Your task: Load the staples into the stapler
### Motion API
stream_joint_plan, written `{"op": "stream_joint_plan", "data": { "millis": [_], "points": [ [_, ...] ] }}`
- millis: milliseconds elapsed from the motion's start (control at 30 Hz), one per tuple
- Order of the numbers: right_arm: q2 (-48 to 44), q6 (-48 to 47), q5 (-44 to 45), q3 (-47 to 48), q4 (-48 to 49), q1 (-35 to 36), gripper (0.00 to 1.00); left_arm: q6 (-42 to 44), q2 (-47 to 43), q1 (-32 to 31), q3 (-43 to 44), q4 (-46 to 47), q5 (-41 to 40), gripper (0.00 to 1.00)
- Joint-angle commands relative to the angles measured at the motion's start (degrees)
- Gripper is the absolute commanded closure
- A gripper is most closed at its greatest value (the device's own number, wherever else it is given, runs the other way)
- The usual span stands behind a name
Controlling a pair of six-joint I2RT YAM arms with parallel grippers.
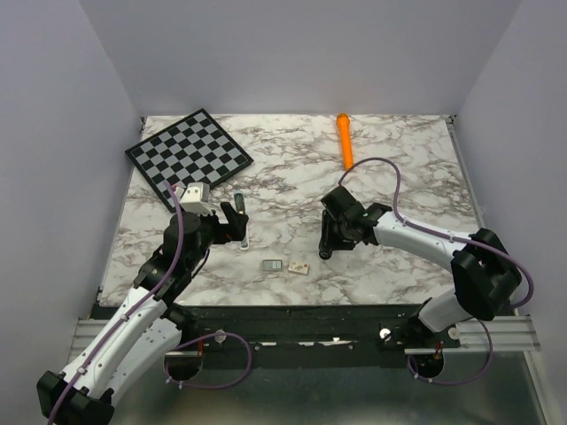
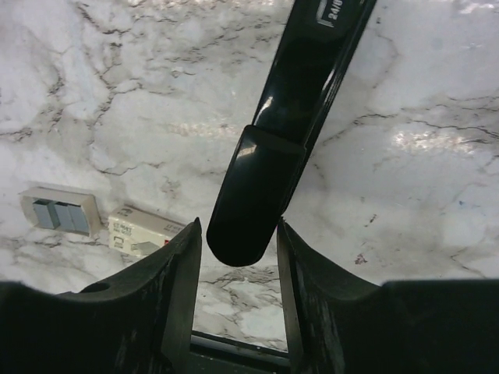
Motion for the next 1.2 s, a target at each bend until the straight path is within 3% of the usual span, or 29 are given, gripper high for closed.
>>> {"op": "stream_joint_plan", "data": {
  "millis": [0,300,400,433,500,633,767,1033,1167],
  "points": [
    [1.72,0.52,-4.06,3.17,-1.29,0.70,0.49,0.16,-0.83,0.12,-0.59,0.84,1.35,0.01],
    [3.48,-7.46,-7.93,9.85,-4.19,0.70,0.36,0.25,-0.74,0.12,-0.77,1.02,1.09,0.01],
    [1.81,-18.69,-8.11,12.47,-7.00,0.70,0.36,1.21,-1.36,0.12,-0.59,0.76,0.74,0.01],
    [1.20,-27.34,-8.72,13.18,-8.57,0.70,0.36,1.48,-1.45,0.12,-0.42,0.84,0.74,0.01],
    [0.84,-34.69,-10.47,15.73,-10.77,0.70,0.27,2.44,-1.97,0.12,-0.33,1.02,1.26,0.01],
    [1.63,-55.07,-16.28,19.33,-17.70,0.70,0.21,6.91,-3.20,0.12,0.64,0.85,1.62,0.01],
    [3.39,-61.25,-12.69,21.80,-20.80,0.70,0.19,10.35,-5.83,0.12,0.90,-0.12,1.71,0.01],
    [6.20,-78.29,-6.62,18.56,-17.65,1.48,0.16,12.55,-9.62,0.12,-0.41,-0.39,-1.81,0.01],
    [8.83,-82.53,-4.52,18.20,-16.06,1.92,0.16,12.47,-9.71,0.12,-0.86,0.49,-4.71,0.01]
  ]
}}
